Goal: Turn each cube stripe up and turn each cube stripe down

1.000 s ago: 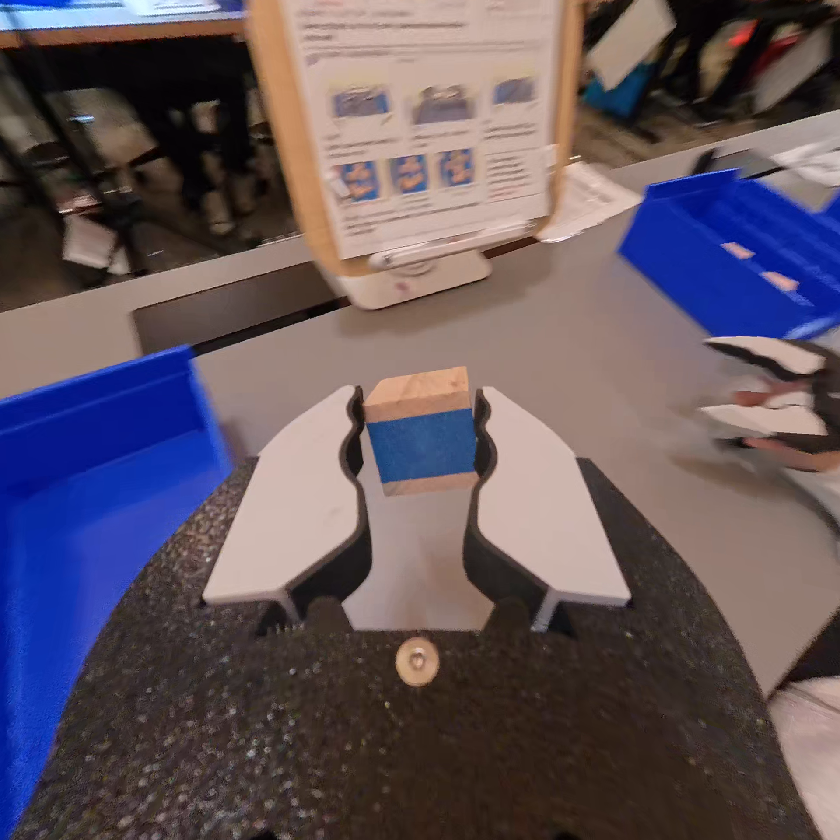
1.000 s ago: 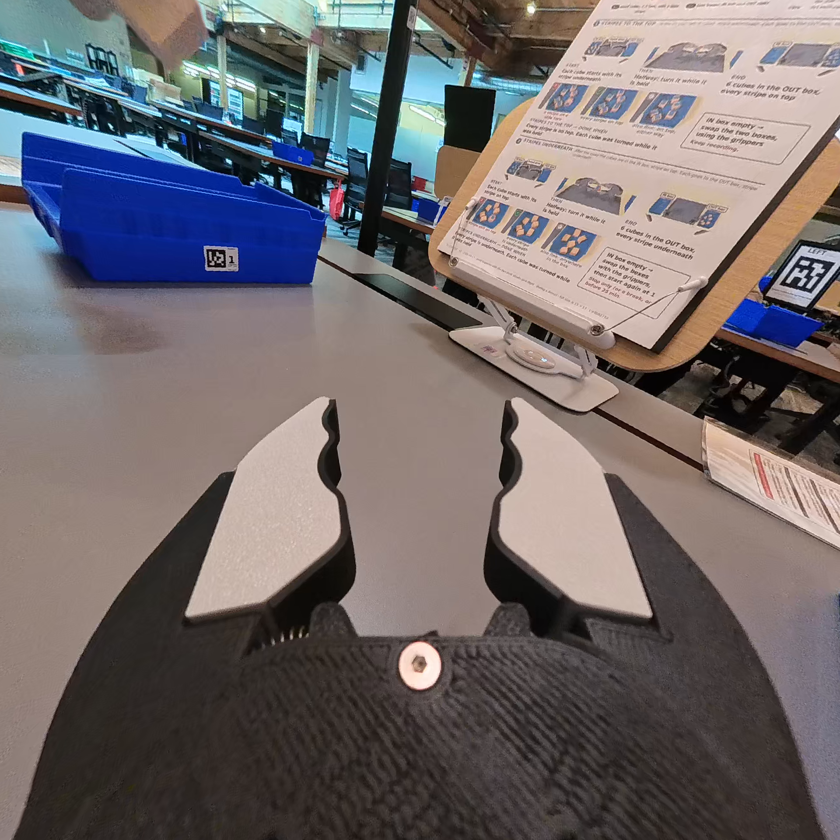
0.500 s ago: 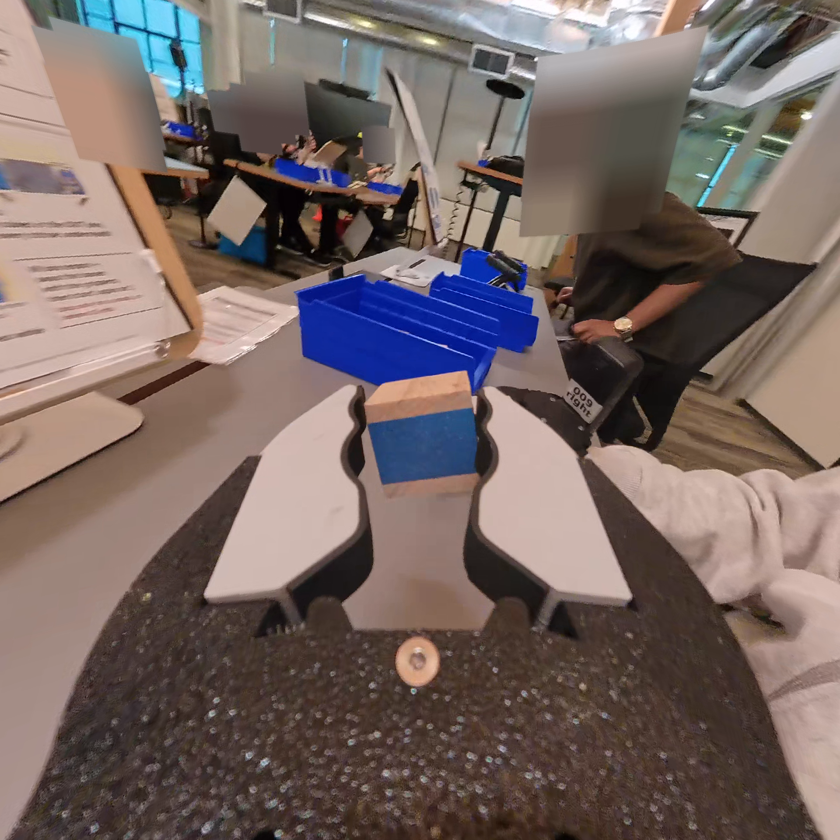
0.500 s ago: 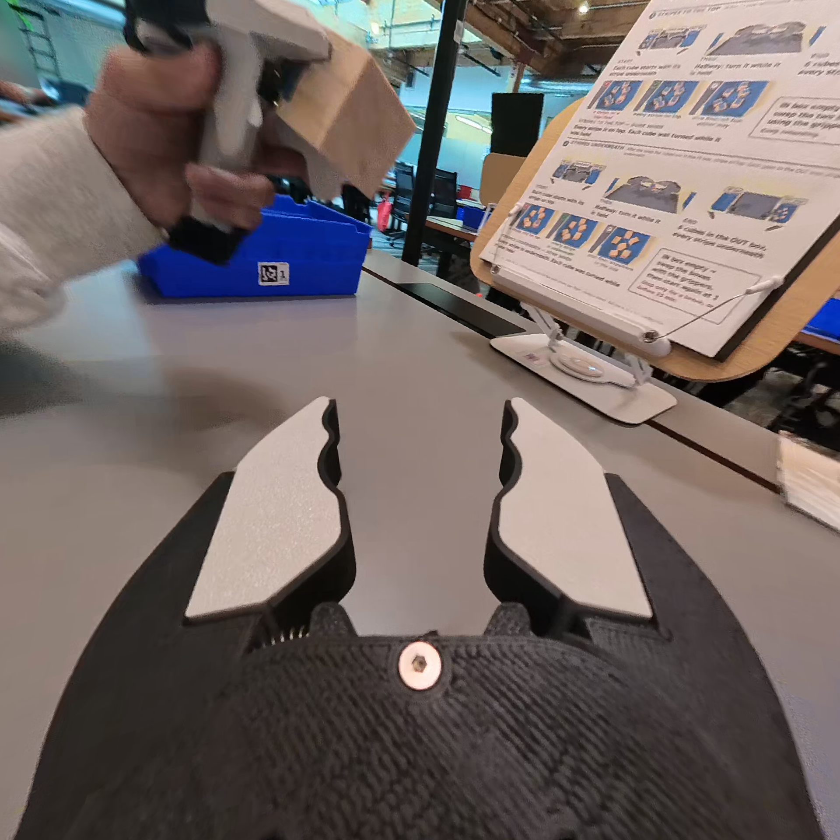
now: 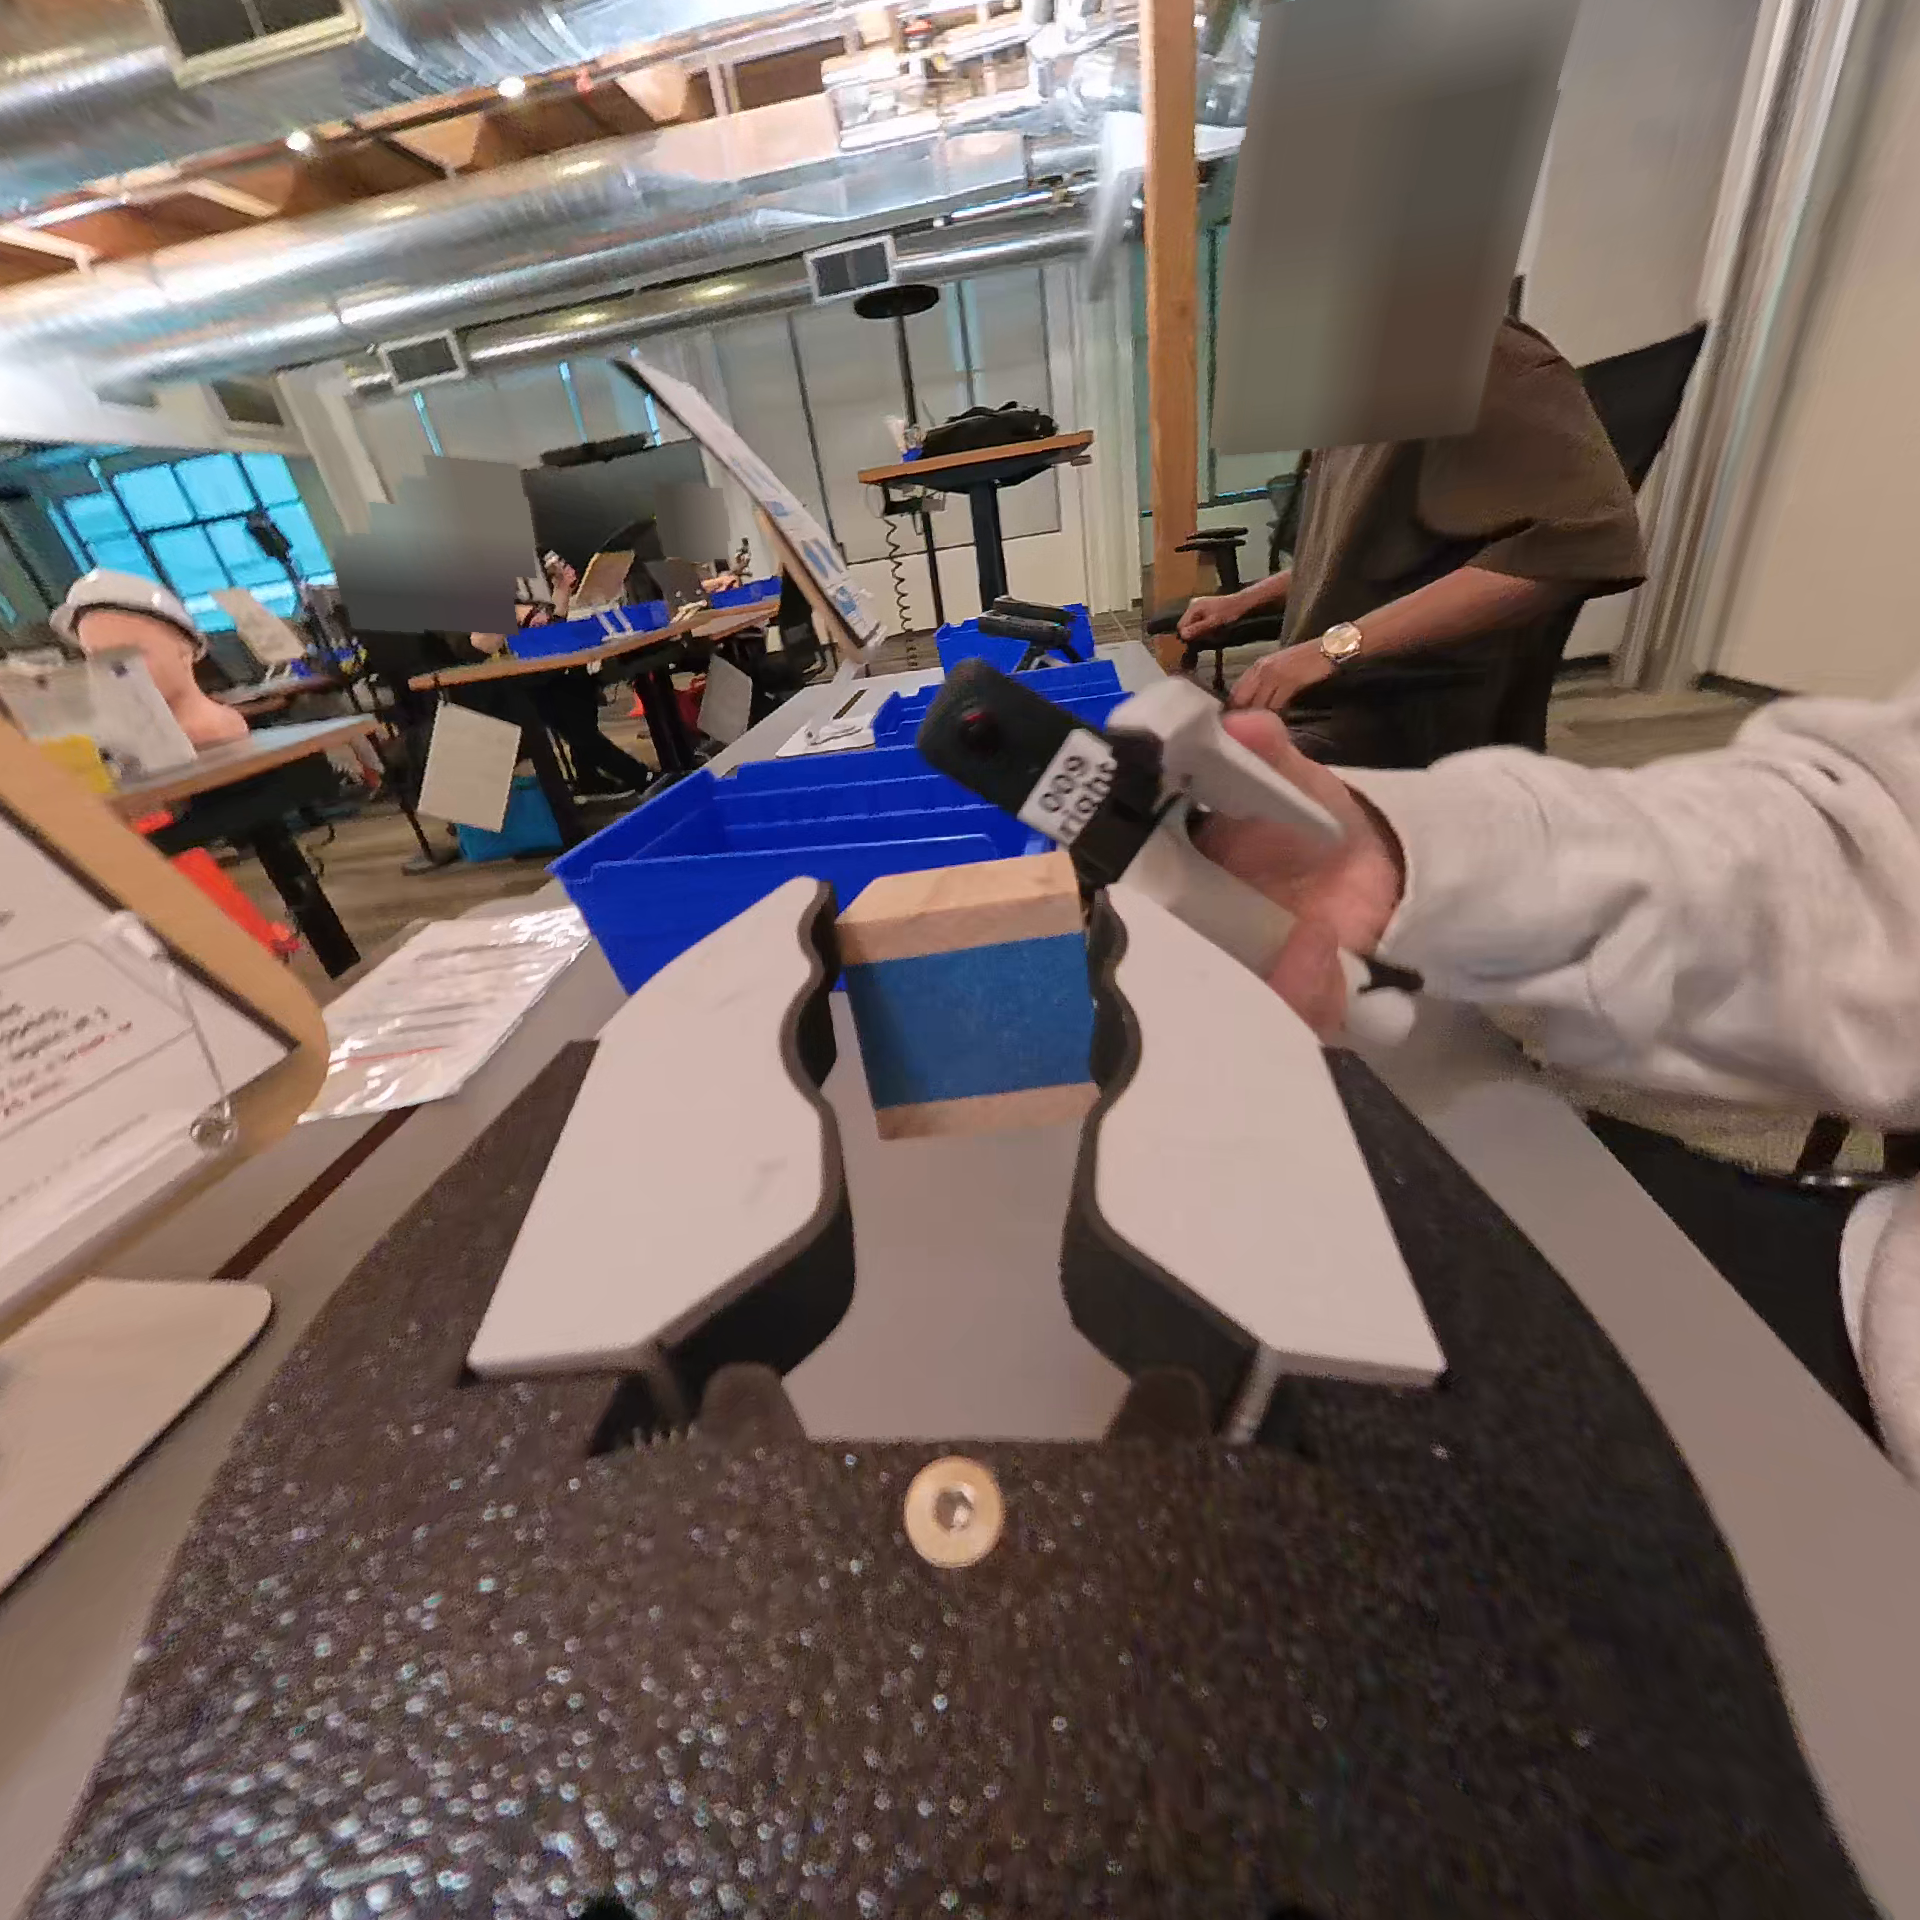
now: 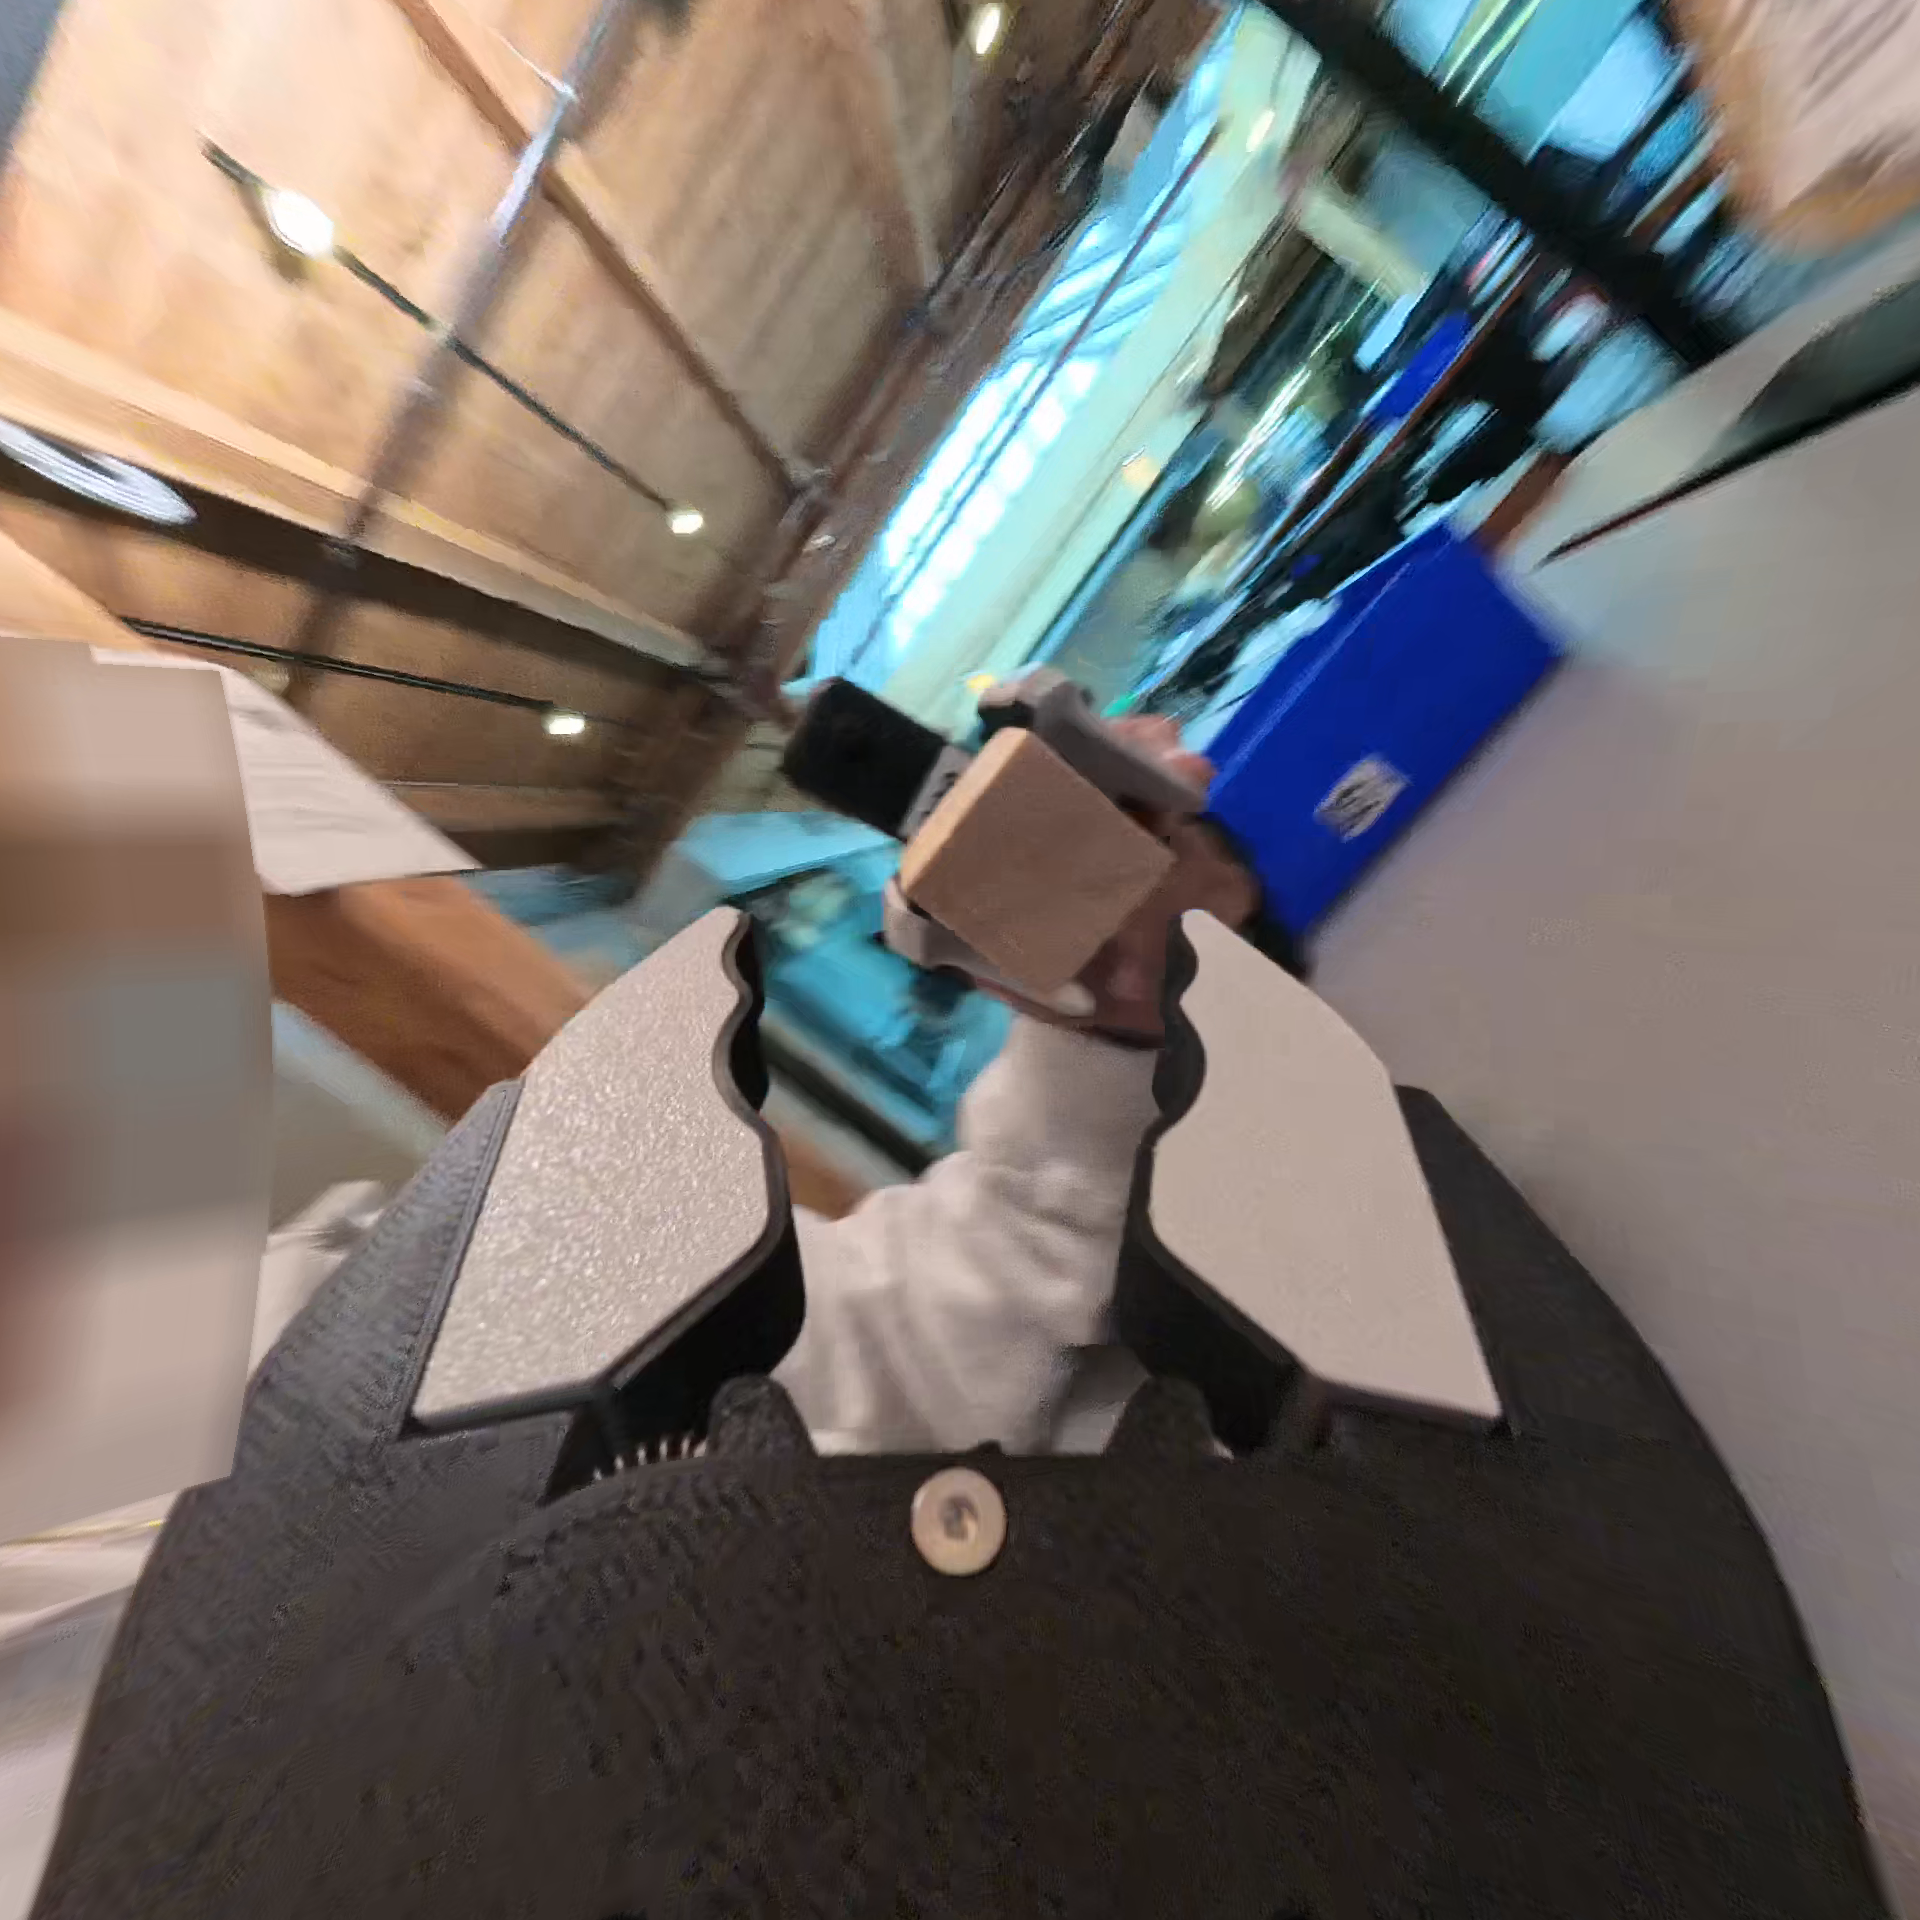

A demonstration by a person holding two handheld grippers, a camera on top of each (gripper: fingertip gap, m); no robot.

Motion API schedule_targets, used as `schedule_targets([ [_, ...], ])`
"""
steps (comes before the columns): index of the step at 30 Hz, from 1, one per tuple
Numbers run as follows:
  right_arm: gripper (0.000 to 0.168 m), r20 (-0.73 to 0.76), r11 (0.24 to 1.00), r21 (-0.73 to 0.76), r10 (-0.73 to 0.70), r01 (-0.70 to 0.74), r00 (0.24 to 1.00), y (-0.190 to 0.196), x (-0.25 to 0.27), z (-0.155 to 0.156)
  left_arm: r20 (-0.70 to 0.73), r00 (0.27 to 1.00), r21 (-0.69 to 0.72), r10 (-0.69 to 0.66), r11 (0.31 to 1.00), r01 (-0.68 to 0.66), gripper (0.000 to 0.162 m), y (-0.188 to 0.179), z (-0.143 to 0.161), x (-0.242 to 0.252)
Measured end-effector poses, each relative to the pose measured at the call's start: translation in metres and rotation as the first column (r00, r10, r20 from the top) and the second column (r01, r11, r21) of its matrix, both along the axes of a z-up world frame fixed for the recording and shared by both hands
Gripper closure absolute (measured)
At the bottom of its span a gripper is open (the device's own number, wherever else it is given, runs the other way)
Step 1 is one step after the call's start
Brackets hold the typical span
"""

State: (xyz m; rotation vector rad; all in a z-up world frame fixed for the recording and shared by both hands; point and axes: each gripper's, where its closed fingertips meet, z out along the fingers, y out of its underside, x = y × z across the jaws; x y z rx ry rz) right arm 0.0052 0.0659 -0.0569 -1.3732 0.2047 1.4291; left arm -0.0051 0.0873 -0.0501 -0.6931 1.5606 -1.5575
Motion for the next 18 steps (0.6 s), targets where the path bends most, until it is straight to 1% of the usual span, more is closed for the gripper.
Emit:
schedule_targets([
  [1,0.095,-0.047,0.997,-0.023,0.067,-0.068,0.997,-0.001,-0.007,0.002,0.016,1.000,0.025,-0.007,1.000,0.006,0.117,-0.004,0.000,-0.001],
  [2,0.095,-0.062,0.994,-0.042,0.100,-0.103,0.993,-0.001,-0.013,0.002,0.029,0.999,0.046,-0.014,0.999,0.013,0.117,-0.008,0.000,-0.002],
  [4,0.095,-0.074,0.988,-0.084,0.123,-0.129,0.990,0.001,-0.022,-0.001,0.043,0.999,0.068,-0.031,0.997,0.028,0.116,-0.013,0.001,-0.004],
  [6,0.096,-0.108,0.984,-0.089,0.146,-0.156,0.983,0.002,-0.026,0.000,0.050,0.998,0.072,-0.049,0.996,0.046,0.117,-0.017,0.001,-0.007],
  [8,0.100,-0.147,0.983,-0.086,0.147,-0.161,0.978,0.003,-0.027,0.002,0.052,0.997,0.076,-0.057,0.996,0.053,0.116,-0.020,0.000,-0.008],
  [12,0.106,-0.157,0.980,-0.109,0.147,-0.165,0.977,0.007,-0.029,-0.002,0.051,0.996,0.093,-0.074,0.993,0.069,0.117,-0.024,-0.003,-0.010],
  [15,0.117,-0.176,0.981,-0.123,0.124,-0.147,0.976,0.011,-0.025,-0.004,0.049,0.996,0.106,-0.068,0.992,0.063,0.117,-0.025,-0.005,-0.011],
  [18,0.118,-0.195,0.978,-0.132,0.135,-0.163,0.971,0.013,-0.024,-0.008,0.032,0.998,0.109,-0.053,0.993,0.050,0.117,-0.022,-0.008,-0.010],
])
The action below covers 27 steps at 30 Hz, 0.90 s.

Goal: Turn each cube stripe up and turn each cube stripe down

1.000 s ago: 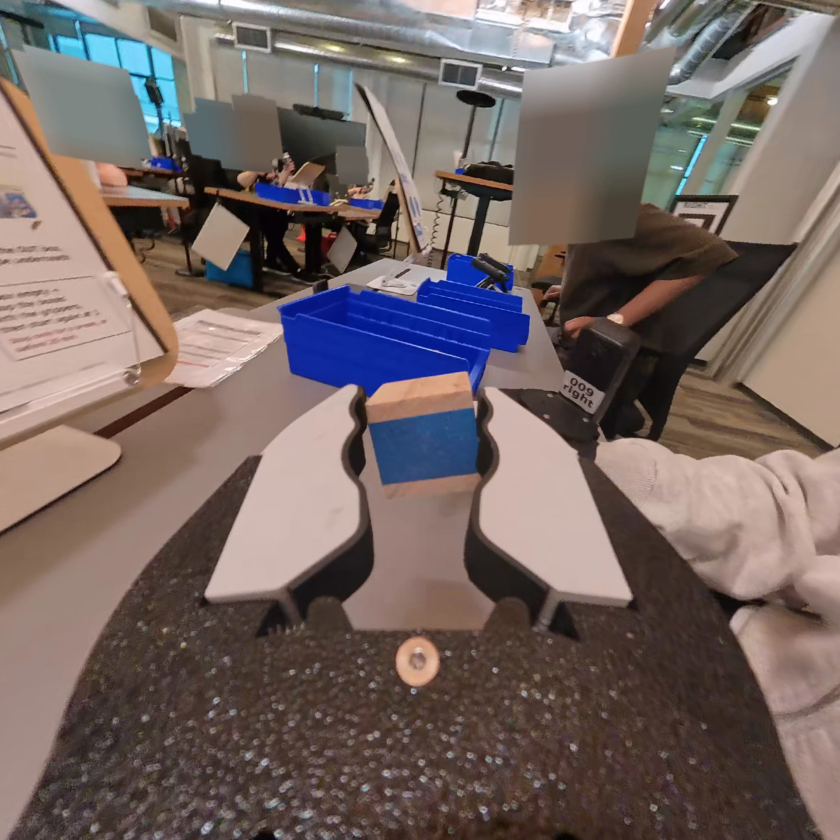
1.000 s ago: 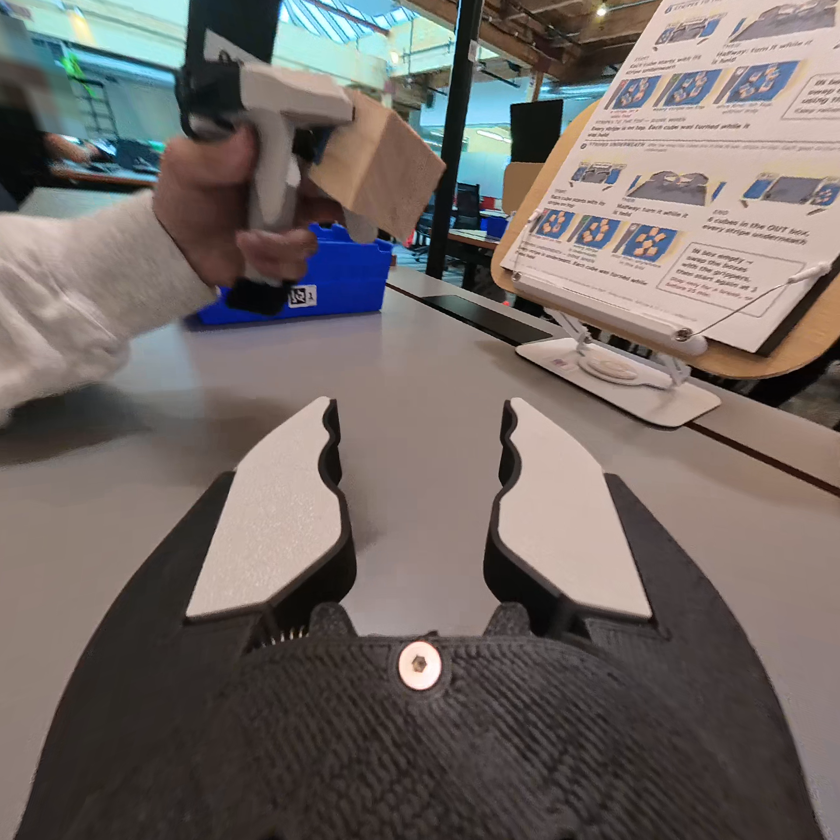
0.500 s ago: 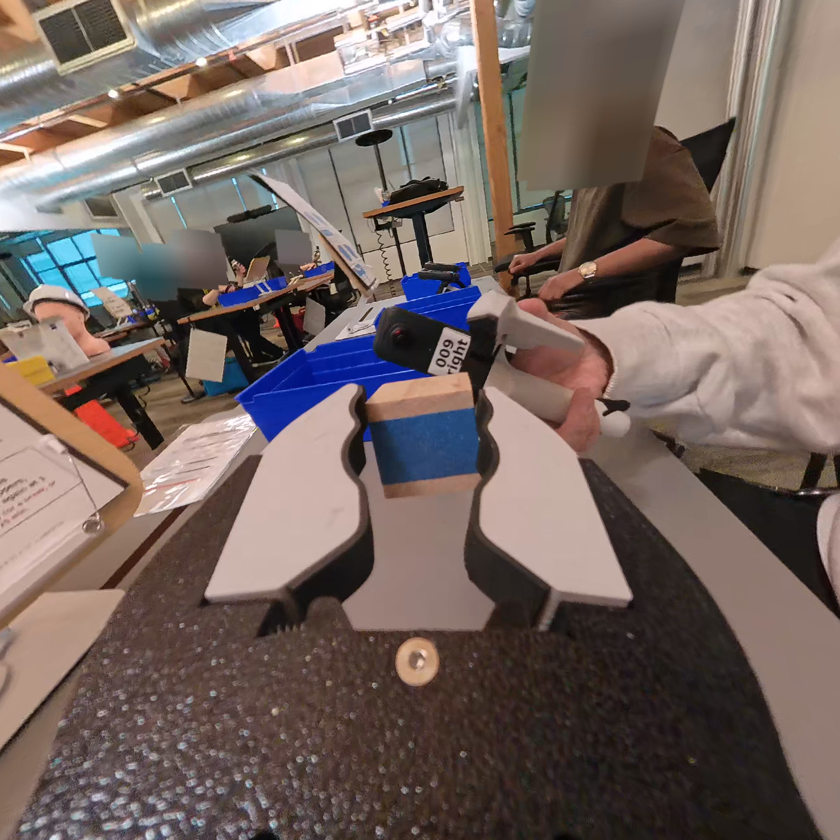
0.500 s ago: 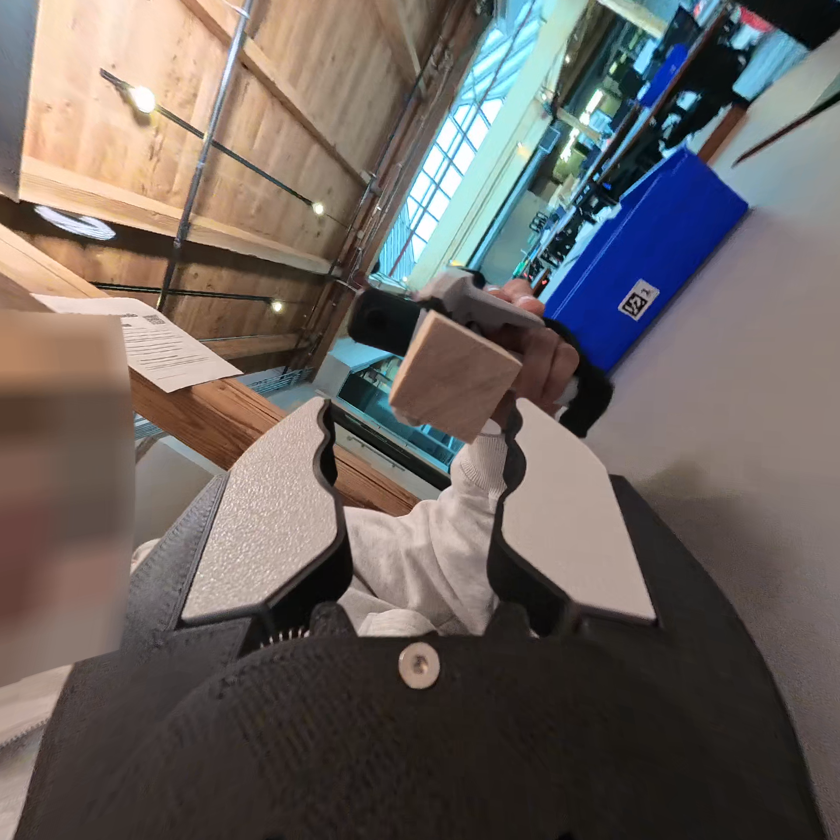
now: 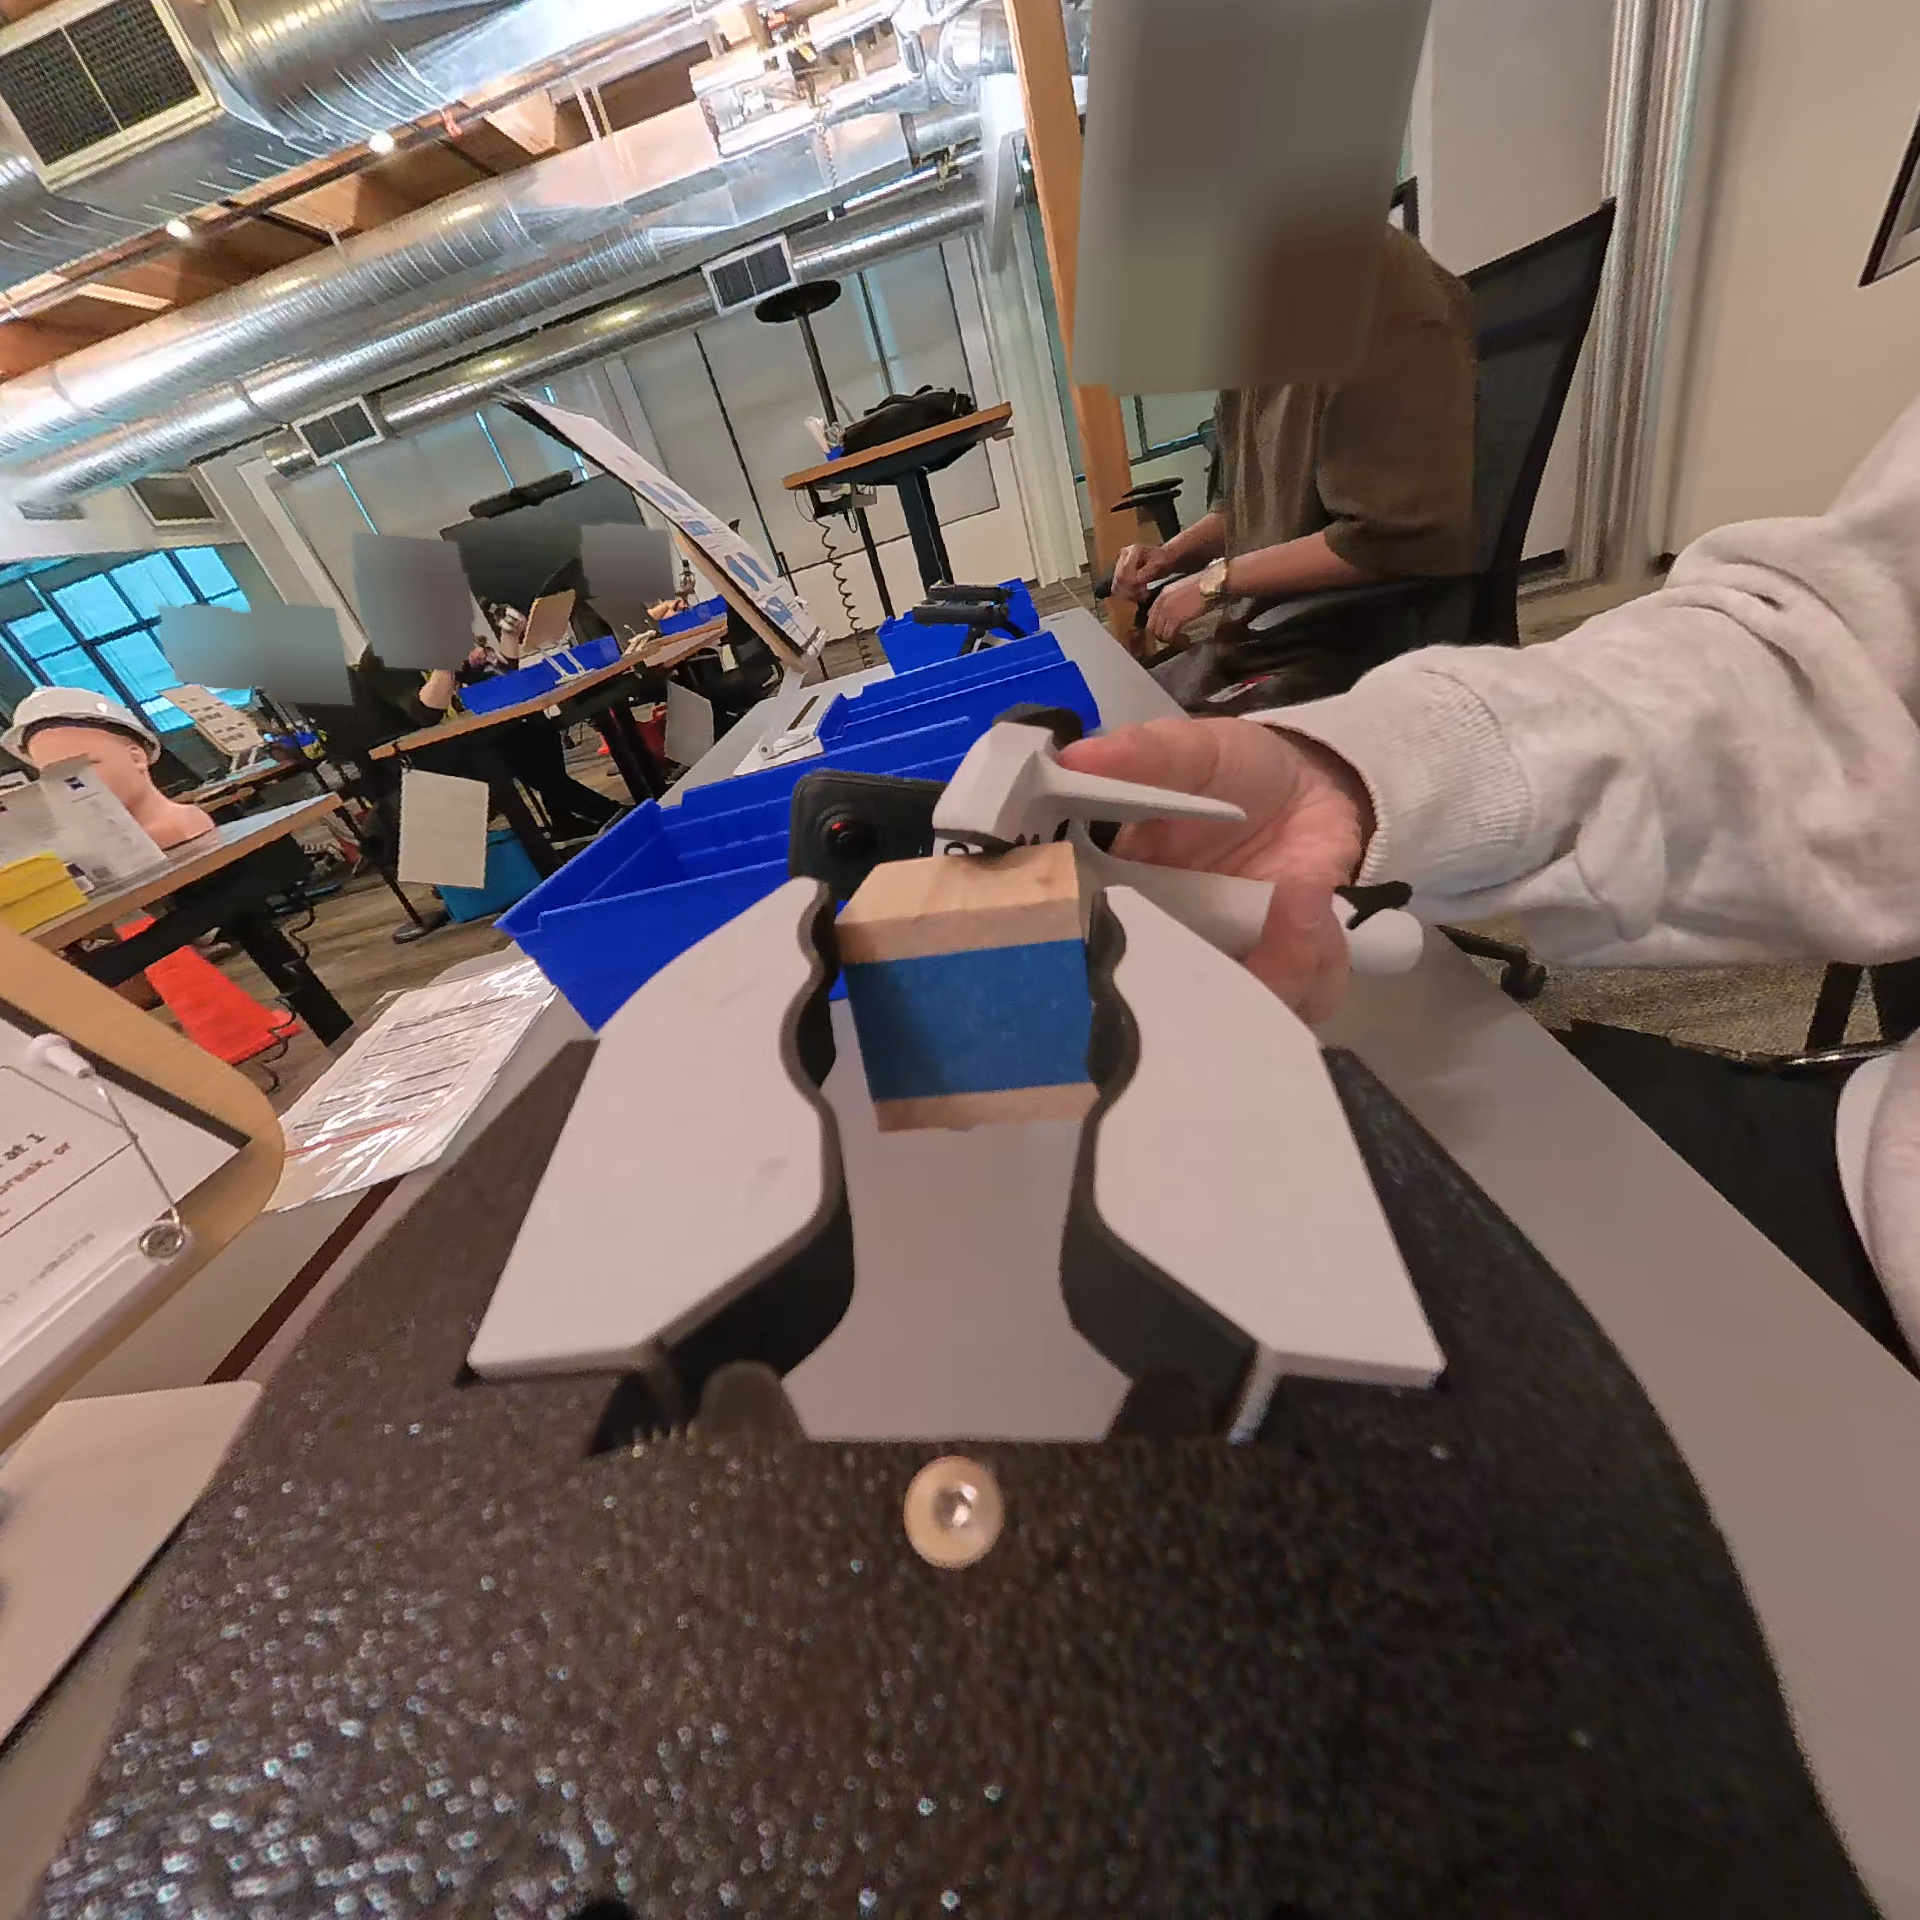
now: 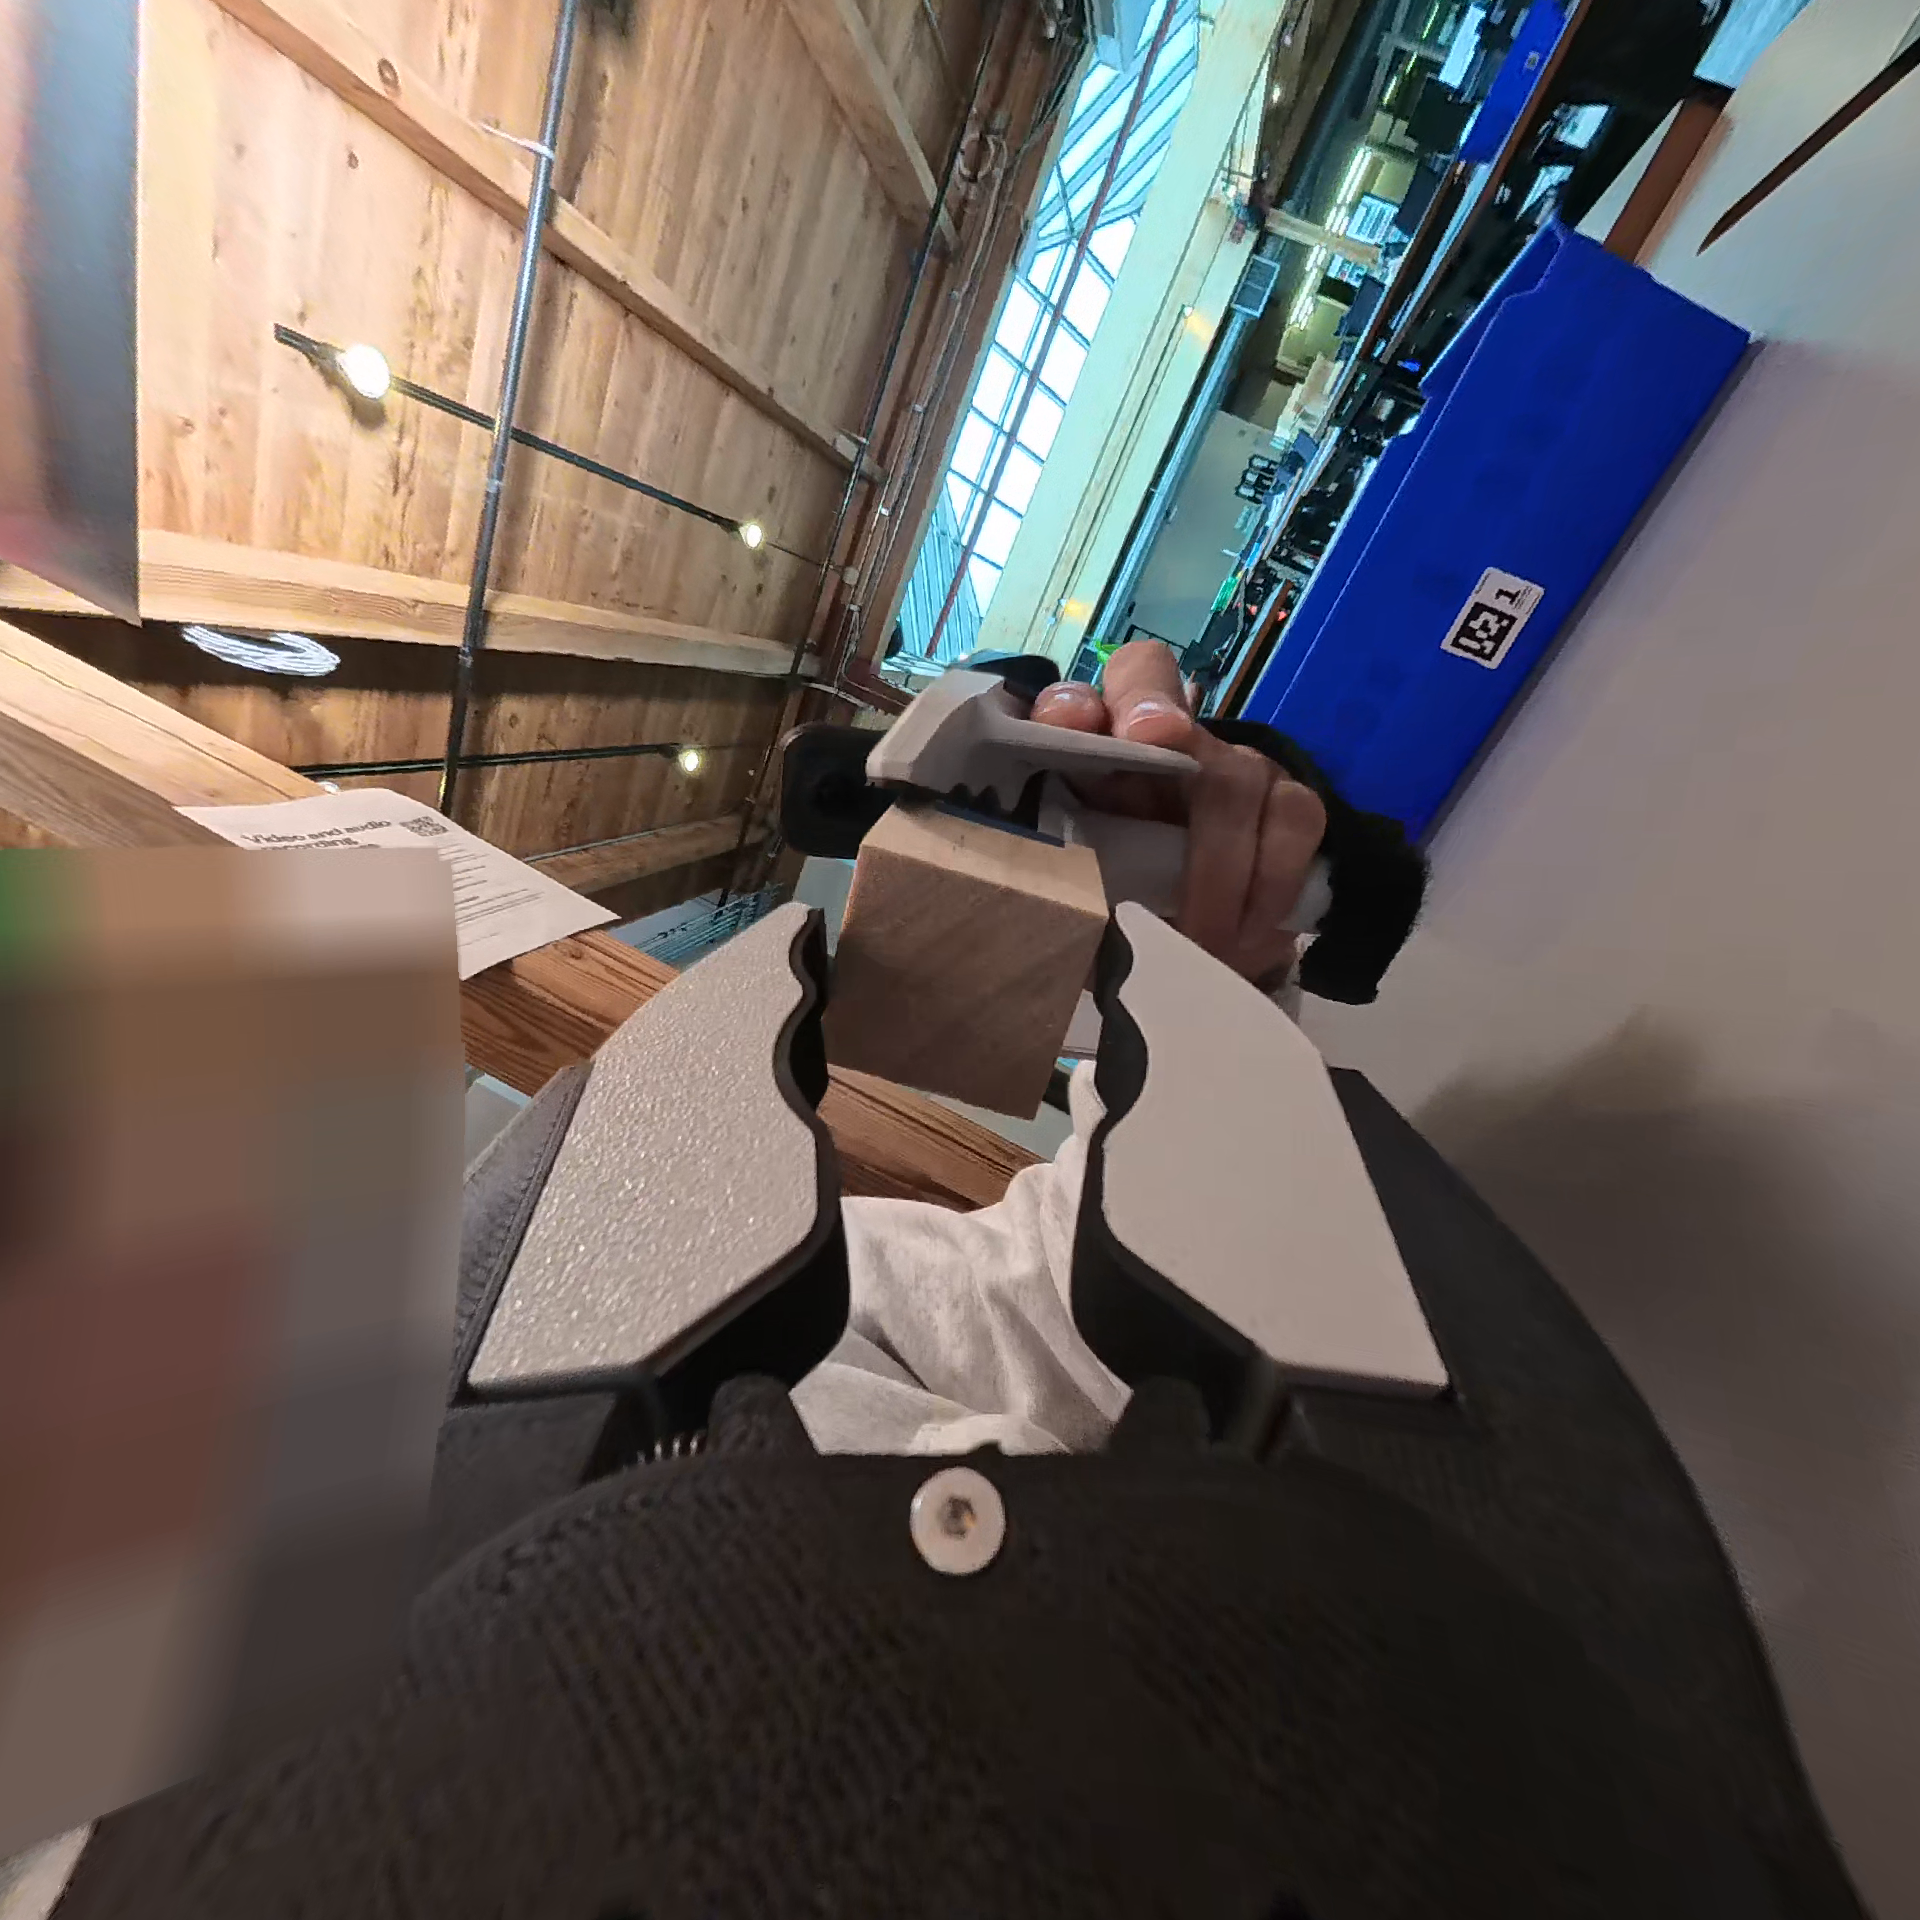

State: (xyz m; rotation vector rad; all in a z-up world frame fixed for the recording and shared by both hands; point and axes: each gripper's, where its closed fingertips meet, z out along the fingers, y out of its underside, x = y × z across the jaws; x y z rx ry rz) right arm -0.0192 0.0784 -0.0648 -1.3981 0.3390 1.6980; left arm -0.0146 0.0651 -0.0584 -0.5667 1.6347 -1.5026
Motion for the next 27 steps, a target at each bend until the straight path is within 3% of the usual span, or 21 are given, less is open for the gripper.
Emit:
schedule_targets([
  [3,0.120,0.047,1.000,-0.009,-0.029,0.030,0.998,0.002,0.006,-0.008,-0.038,0.998,-0.013,0.056,0.998,-0.057,0.117,0.004,-0.008,0.005],
  [5,0.120,0.107,0.997,0.002,-0.074,0.074,0.992,0.000,0.017,-0.007,-0.038,0.994,-0.037,0.105,0.994,-0.106,0.097,0.010,-0.009,0.009],
  [7,0.120,0.119,0.991,0.054,-0.128,0.122,0.985,-0.007,0.036,0.006,-0.049,0.989,-0.061,0.142,0.988,-0.144,0.087,0.017,-0.010,0.013],
  [11,0.120,0.209,0.955,0.179,-0.270,0.235,0.940,-0.035,0.090,0.039,-0.097,0.963,-0.083,0.252,0.962,-0.260,0.085,0.036,-0.026,0.028],
  [13,0.120,0.295,0.928,0.205,-0.362,0.312,0.884,-0.052,0.123,0.050,-0.142,0.945,-0.035,0.294,0.953,-0.301,0.085,0.040,-0.040,0.034],
  [17,0.120,0.533,0.858,0.096,-0.472,0.504,0.702,-0.085,0.202,0.045,-0.193,0.925,0.064,0.328,0.945,-0.322,0.085,0.038,-0.057,0.040],
  [20,0.120,0.710,0.786,-0.019,-0.424,0.618,0.562,-0.114,0.261,0.030,-0.206,0.920,0.098,0.332,0.943,-0.318,0.085,0.035,-0.061,0.041],
  [23,0.120,0.902,0.663,-0.177,-0.187,0.728,0.389,-0.150,0.316,-0.004,-0.215,0.921,0.090,0.325,0.946,-0.313,0.085,0.034,-0.063,0.042],
  [25,0.120,0.941,0.593,-0.261,-0.019,0.762,0.337,-0.172,0.339,-0.022,-0.221,0.922,0.077,0.317,0.949,-0.307,0.085,0.034,-0.063,0.042],
  [27,0.120,0.937,0.554,-0.321,0.067,0.768,0.344,-0.180,0.352,-0.035,-0.228,0.922,0.066,0.314,0.949,-0.307,0.085,0.034,-0.064,0.043],
])
